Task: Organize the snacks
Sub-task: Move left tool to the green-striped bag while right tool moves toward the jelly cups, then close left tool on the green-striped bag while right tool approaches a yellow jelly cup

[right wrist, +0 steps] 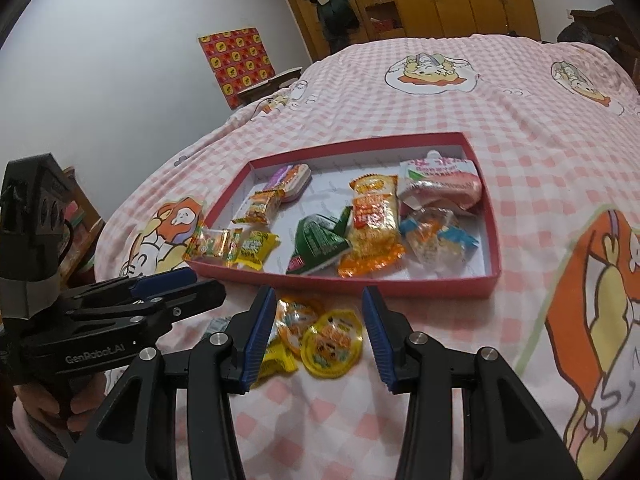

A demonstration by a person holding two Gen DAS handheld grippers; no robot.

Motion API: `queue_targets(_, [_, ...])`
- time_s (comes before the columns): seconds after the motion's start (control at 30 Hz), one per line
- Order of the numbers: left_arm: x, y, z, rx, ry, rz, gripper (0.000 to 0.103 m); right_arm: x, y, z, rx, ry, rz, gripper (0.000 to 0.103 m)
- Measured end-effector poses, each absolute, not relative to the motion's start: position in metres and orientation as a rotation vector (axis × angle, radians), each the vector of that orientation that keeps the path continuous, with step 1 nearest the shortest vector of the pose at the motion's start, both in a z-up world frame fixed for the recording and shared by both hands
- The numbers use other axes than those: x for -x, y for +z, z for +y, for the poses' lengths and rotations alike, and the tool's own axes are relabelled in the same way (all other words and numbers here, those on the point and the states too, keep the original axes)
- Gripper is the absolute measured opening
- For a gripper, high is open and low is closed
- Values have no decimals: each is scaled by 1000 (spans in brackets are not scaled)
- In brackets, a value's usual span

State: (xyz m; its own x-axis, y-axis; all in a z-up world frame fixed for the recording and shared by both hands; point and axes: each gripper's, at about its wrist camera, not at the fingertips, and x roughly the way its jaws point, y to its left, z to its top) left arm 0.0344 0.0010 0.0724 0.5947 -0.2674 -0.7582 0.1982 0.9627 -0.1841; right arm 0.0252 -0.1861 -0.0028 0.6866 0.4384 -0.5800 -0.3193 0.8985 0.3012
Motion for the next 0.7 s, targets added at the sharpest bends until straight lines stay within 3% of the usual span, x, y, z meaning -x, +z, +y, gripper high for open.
queue_targets(0.7, [-24,44,-21,23,-290,938,53,-20,-27,-189,-174,419,783,46])
